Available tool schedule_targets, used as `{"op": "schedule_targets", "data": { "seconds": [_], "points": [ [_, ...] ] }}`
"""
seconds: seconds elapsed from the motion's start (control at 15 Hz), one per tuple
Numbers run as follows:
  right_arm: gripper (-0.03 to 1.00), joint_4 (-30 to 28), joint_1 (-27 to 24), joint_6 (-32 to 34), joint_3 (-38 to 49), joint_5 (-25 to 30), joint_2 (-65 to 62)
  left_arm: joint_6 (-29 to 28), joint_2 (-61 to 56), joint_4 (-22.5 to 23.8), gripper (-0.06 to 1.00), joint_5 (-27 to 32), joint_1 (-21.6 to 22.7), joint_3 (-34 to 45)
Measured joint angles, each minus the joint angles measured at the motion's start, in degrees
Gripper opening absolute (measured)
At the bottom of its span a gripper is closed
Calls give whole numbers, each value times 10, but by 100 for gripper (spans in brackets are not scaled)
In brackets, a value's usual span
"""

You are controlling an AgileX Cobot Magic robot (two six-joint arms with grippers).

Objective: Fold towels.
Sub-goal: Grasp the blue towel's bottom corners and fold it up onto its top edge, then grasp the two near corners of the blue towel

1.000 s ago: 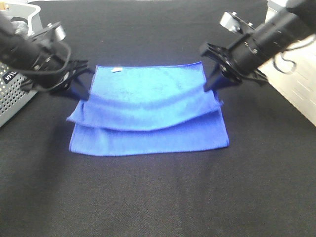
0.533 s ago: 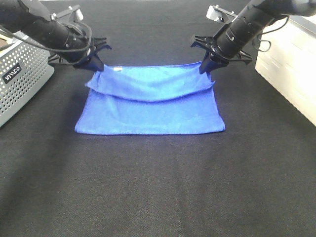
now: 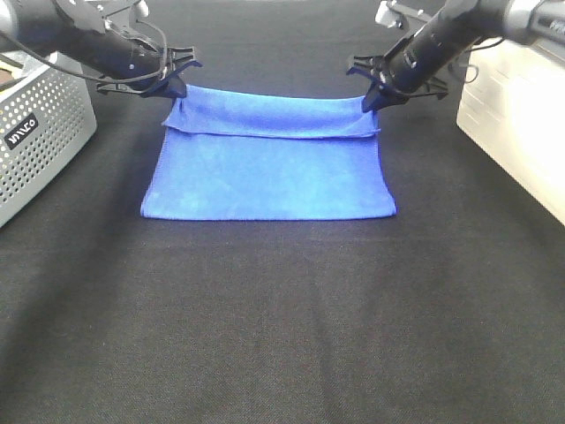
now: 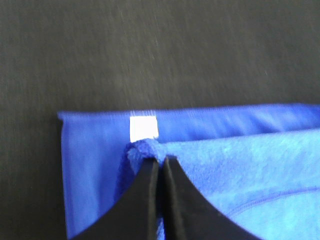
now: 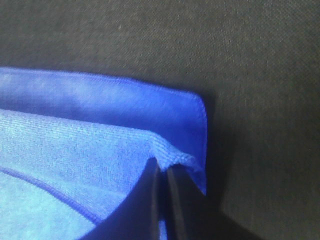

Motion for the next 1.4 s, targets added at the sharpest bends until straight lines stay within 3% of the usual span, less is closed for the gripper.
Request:
{"op": "schedule_targets", "data": {
  "seconds": [0.13, 0.27, 0.47, 0.53, 0.6, 0.93, 1.07, 1.27, 1.4],
  "points": [
    [0, 0, 0, -1, 0, -28, 18, 0, 21, 1, 4, -19, 0, -10],
    [8, 0, 0, -1, 0, -49, 26, 0, 34, 2, 14, -48, 0, -10],
    [58, 0, 0, -1, -1, -56, 30, 30, 37, 4, 62, -60, 0, -10],
    [69, -3, 0, -1, -1, -46, 30, 36, 37, 4, 71, -50, 0, -10],
    [74, -10, 0, -1, -1, -24, 28, 38, 37, 11, 76, -32, 0, -10],
    [77, -33, 0, 13, -2, 156, 9, 22, 37, 64, 74, 154, 0, -11],
    [77, -28, 0, 19, -2, 195, 9, 2, 37, 72, 74, 212, 0, -11],
    [77, -18, 0, 27, -2, 226, 9, -2, 34, 74, 74, 254, 1, -12],
    [77, -16, 0, 31, -2, 241, 9, -34, 20, 75, 74, 293, 9, -9]
  ]
}}
